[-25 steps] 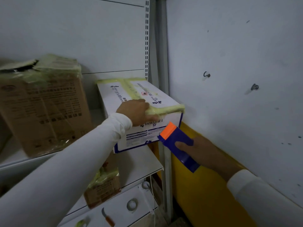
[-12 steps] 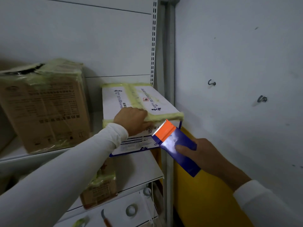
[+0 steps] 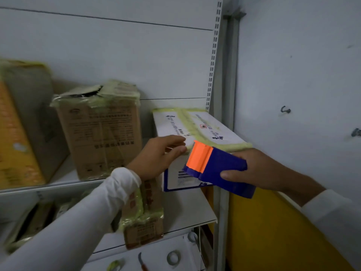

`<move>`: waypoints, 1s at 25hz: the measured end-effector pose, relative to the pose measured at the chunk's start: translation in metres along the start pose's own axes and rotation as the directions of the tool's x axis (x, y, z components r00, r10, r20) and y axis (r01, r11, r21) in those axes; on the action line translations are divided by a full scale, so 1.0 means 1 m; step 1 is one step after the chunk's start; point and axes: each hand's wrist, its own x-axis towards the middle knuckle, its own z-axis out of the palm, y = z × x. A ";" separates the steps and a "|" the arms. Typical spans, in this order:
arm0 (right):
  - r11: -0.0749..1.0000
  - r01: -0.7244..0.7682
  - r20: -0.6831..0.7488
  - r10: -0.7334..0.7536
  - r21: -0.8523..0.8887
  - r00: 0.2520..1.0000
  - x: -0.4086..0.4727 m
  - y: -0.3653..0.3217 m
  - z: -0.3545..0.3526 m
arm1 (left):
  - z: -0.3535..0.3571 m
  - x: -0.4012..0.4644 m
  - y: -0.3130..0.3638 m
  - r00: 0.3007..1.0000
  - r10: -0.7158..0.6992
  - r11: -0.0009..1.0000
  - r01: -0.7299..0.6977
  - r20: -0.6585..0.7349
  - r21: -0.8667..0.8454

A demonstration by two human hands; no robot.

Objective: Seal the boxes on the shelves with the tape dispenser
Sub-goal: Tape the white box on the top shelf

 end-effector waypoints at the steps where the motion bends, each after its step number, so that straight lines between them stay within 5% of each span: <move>1: 0.999 0.009 0.021 -0.008 -0.039 1.000 0.008 -0.008 0.005 | -0.006 -0.006 -0.002 1.000 -0.002 1.000 0.002 0.014 -0.026; 10: 0.997 -0.005 0.065 0.010 -0.072 0.998 0.040 -0.022 0.034 | -0.027 -0.036 -0.023 0.980 -0.078 0.856 0.159 0.182 -0.491; 15: 0.996 0.019 0.117 -0.010 -0.081 0.993 0.042 -0.016 0.021 | -0.016 -0.034 -0.017 0.989 -0.095 0.847 0.138 0.109 -0.514; 20: 0.988 0.047 0.240 -0.010 -0.148 0.971 0.046 -0.011 0.004 | -0.001 -0.032 -0.015 0.992 -0.127 0.929 0.118 -0.001 -0.350; 25: 0.987 -0.038 0.334 0.089 -0.155 0.939 0.040 -0.003 -0.055 | -0.034 -0.041 -0.047 0.935 -0.321 0.899 0.251 -0.152 -0.359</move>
